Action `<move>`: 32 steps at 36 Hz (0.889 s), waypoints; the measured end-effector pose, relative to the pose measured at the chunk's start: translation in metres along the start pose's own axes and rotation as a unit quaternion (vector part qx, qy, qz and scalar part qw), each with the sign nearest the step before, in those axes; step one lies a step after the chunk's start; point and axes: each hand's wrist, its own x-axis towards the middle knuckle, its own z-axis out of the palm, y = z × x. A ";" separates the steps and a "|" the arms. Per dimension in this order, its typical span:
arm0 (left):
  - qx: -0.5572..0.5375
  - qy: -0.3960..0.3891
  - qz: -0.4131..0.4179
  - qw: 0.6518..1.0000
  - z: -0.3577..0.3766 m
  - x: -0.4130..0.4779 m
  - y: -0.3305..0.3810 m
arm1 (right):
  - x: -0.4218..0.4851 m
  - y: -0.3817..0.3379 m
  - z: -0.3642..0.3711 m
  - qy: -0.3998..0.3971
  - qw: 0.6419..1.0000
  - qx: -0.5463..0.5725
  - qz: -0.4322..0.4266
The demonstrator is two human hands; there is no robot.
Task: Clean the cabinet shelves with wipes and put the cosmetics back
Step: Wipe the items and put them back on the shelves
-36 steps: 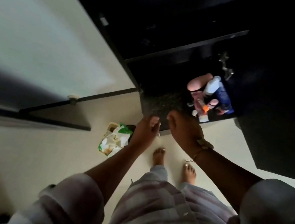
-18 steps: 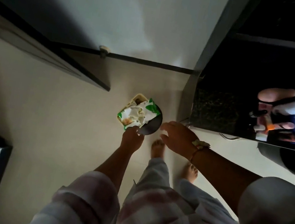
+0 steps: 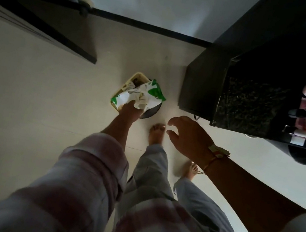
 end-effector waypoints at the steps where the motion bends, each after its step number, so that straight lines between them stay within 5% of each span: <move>1: -0.007 0.001 -0.002 1.000 0.001 0.010 -0.003 | 0.000 0.001 0.000 -0.001 1.000 -0.002 0.005; 13: -0.080 0.165 -0.017 0.983 -0.018 -0.037 0.020 | -0.011 0.011 -0.003 0.008 0.999 0.040 0.027; 16: -0.180 0.178 0.002 0.967 -0.020 -0.060 0.022 | -0.015 0.008 -0.007 0.027 0.996 0.074 0.039; 24: -0.489 -0.098 0.095 0.861 -0.003 -0.167 0.058 | -0.040 0.001 -0.030 0.137 0.948 0.281 0.067; 27: -0.506 -0.177 0.110 0.837 0.012 -0.201 0.076 | -0.054 0.006 -0.046 0.164 0.918 0.352 0.083; 32: -0.447 -0.245 0.136 0.850 0.041 -0.243 0.105 | -0.079 0.039 -0.065 0.168 0.897 0.399 0.096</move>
